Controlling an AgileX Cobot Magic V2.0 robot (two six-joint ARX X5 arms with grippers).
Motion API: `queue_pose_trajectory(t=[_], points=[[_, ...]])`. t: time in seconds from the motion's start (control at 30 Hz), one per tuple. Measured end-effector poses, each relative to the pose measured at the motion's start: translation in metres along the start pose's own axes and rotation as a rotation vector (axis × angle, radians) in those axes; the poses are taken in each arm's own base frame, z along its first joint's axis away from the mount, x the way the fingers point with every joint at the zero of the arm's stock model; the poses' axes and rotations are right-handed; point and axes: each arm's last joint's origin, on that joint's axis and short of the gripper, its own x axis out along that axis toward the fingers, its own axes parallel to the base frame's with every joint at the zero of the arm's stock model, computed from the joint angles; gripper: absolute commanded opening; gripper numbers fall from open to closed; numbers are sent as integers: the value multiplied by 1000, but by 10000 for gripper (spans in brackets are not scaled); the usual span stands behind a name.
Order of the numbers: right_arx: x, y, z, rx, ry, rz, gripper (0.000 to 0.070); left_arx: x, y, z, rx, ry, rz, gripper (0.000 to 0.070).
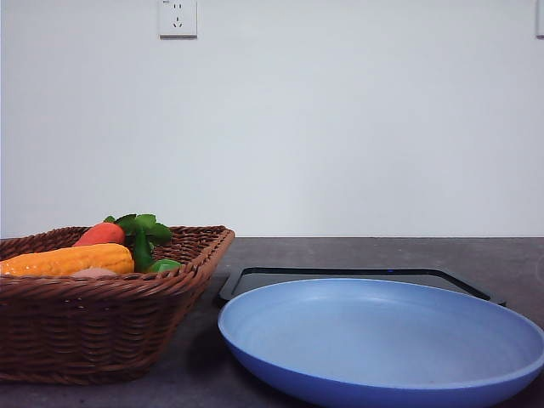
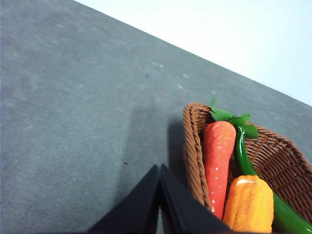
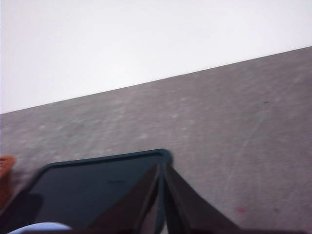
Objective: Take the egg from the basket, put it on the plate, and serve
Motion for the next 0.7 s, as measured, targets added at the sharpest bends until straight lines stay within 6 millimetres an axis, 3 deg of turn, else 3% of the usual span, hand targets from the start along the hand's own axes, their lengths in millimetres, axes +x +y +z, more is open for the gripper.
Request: queue_pose_trajectory(t=[0.13,0.33,0.5,0.7], points=[[-4,4,8,41,43,-4,0,0,-2,-1,-15,33,-76,0],[-16,15,38,67,76,-7,0,-5,-4,1,-64,123,-81,0],[-21,25,66,77,149,-33,0,-12,-16,27,-75,123,-114,0],[-13,34,93,62,271,-30,0,-10,-28,50,-78,196,-134,0]])
